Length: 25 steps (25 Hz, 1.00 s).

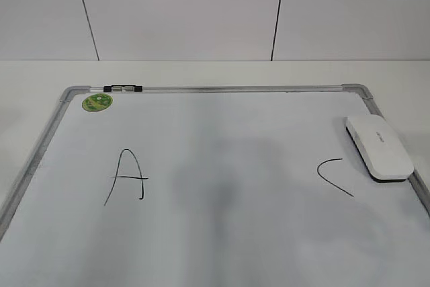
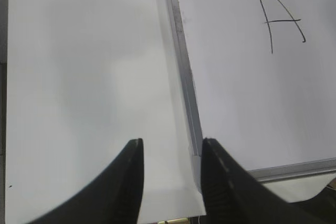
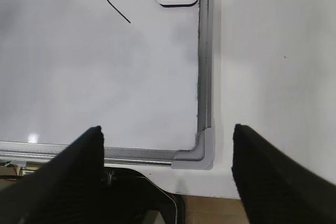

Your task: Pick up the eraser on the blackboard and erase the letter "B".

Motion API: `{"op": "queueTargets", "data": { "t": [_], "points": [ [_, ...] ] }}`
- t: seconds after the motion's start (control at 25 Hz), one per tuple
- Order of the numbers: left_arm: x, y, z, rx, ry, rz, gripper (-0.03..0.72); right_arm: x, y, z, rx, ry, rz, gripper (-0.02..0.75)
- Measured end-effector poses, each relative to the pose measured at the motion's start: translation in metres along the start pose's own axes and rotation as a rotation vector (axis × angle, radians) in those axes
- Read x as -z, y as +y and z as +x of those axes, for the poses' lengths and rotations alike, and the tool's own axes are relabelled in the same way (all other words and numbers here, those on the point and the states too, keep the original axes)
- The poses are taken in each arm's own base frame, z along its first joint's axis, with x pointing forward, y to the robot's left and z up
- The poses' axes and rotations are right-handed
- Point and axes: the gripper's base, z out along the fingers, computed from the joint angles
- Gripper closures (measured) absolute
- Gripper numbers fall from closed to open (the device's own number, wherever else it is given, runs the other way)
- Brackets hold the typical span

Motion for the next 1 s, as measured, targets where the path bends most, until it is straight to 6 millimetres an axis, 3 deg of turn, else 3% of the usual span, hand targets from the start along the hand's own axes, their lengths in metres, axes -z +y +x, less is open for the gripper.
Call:
{"op": "queueTargets", "data": {
  "t": [0.36,0.6,1.0],
  "points": [
    [0.004,-0.009,0.068,0.006,-0.098,0.035,0.411,-0.020,-0.001,0.037,0.041,-0.080,0.003,0.154],
    [0.000,-0.011,0.100,0.002,-0.161,0.033,0.412,-0.008,-0.003,0.053,0.074,-0.244,0.043,0.154],
    [-0.008,-0.013,0.115,0.008,-0.349,0.035,0.430,0.006,-0.004,0.077,0.090,-0.430,0.064,0.154]
  ]
}}
